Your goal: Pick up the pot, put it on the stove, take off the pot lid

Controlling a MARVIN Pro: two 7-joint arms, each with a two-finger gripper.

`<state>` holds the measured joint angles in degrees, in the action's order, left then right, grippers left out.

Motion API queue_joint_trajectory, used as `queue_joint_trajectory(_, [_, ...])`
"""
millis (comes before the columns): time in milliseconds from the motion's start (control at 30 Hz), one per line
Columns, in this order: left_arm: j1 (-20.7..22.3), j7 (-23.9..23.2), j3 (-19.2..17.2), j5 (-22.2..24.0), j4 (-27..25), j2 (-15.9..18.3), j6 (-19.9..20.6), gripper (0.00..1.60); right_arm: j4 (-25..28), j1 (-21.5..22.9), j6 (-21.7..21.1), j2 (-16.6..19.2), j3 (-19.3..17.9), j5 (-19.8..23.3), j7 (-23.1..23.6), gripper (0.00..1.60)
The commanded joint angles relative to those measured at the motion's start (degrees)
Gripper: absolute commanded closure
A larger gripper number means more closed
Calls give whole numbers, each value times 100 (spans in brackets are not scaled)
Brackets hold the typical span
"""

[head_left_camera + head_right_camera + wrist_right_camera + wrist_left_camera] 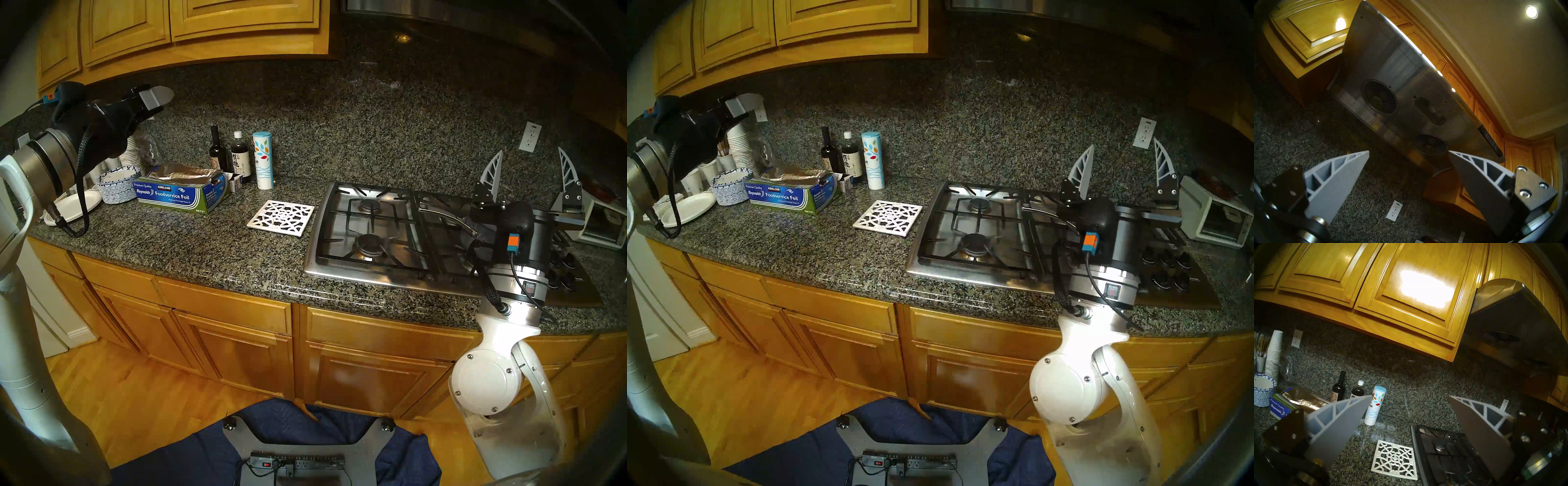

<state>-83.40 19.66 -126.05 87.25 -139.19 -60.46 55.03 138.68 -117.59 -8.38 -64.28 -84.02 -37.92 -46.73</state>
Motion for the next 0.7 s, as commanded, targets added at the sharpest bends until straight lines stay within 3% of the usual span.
queue_joint_trajectory(0, [105,-10,-31,-5,-31,19,-62,0,132,-171,285,199,-273,48,-55,0])
queue_joint_trajectory(300, [104,-9,-31,-3,-30,23,-65,0,132,-425,494,412,-515,234,117,0])
queue_joint_trajectory(433, [102,-8,-32,-1,-30,24,-65,0,132,-742,467,739,-711,478,693,0])
queue_joint_trajectory(667, [102,-7,-32,2,-30,27,-66,0,132,-926,486,1018,-1117,810,1437,0])
